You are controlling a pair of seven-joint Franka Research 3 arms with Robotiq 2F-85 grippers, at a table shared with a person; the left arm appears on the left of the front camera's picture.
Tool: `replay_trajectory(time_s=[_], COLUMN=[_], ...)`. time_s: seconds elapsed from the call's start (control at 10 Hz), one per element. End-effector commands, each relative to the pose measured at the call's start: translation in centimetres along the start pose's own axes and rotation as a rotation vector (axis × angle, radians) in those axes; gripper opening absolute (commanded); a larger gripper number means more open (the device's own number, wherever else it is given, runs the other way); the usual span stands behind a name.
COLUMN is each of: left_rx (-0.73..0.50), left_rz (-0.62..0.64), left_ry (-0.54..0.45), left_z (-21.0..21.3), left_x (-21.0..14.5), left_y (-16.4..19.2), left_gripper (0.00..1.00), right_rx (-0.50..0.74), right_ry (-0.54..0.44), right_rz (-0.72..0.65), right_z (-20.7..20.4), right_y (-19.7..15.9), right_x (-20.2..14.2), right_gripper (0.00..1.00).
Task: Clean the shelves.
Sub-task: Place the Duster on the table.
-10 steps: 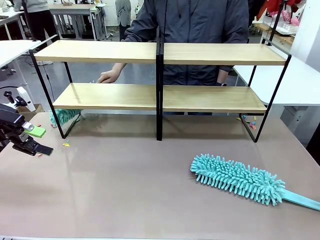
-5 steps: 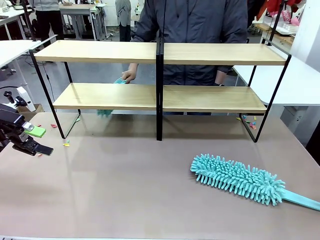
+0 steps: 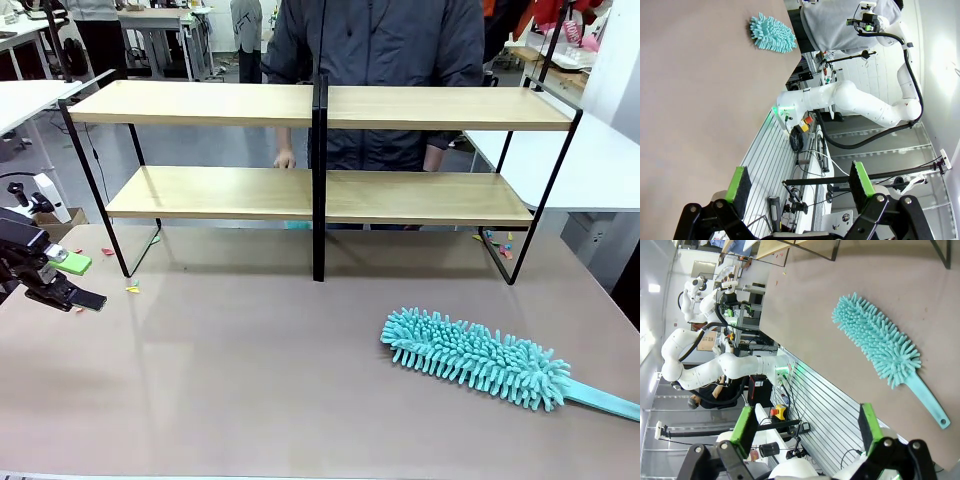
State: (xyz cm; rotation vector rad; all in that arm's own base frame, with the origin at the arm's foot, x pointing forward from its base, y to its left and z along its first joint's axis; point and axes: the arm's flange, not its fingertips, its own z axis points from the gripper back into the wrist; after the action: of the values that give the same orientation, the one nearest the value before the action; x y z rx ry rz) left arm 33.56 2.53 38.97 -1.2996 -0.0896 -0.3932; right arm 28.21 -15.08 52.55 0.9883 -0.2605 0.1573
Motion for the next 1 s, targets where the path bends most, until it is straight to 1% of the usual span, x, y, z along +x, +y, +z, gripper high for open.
replay_trajectory(time_s=[0.0,0.9], left_rx=[-0.023,-0.023], left_rz=[-0.008,-0.008], left_ry=[-0.016,-0.016], left_z=[-0.15,-0.15], left_x=[0.08,0.08], left_y=[-0.12,-0.12], left_gripper=[1.00,1.00], right_rx=[-0.016,-0.016], right_ry=[0.005,0.005], right_rz=[0.013,0.013], right_z=[-0.08,-0.08], right_y=[-0.03,-0.03], right_x=[-0.14,-0.14], right_gripper=[1.00,1.00])
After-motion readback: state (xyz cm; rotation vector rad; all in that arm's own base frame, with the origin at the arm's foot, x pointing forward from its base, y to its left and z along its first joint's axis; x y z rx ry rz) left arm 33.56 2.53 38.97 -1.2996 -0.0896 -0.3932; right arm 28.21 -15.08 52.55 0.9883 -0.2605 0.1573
